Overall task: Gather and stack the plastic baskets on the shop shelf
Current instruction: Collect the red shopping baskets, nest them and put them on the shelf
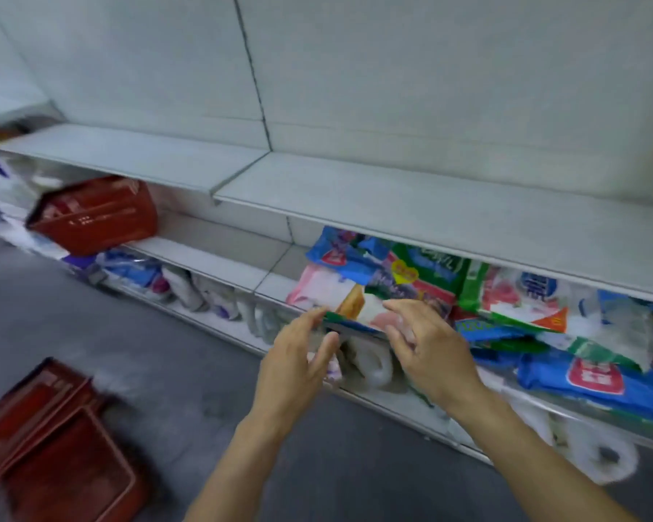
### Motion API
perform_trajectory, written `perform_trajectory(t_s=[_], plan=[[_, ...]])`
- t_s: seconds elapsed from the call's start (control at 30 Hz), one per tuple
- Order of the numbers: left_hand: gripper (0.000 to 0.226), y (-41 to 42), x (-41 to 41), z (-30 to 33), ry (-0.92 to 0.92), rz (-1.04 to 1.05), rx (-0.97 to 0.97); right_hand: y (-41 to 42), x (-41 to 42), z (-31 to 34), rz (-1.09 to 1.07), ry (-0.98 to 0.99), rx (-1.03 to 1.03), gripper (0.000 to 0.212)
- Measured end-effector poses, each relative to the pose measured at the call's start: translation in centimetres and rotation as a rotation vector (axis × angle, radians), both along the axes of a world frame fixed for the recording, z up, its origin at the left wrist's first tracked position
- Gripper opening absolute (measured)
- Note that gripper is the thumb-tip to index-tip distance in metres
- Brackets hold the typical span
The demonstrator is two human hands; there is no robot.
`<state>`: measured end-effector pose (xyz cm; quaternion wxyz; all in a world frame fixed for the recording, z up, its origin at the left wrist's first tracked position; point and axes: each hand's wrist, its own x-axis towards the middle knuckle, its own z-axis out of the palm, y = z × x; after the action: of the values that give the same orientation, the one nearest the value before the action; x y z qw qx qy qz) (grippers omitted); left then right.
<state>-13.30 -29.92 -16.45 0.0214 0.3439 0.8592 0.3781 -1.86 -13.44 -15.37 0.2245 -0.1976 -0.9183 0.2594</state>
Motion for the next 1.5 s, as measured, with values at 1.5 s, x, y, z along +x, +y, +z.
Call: perform_trajectory(t_s=[1.5], plan=[[0.038, -46.1, -94.2, -6.3, -0.525, 0.686, 0.093, -41.7, -100.4, -10.6, 0.333, -0.318, -0.501, 0.032]])
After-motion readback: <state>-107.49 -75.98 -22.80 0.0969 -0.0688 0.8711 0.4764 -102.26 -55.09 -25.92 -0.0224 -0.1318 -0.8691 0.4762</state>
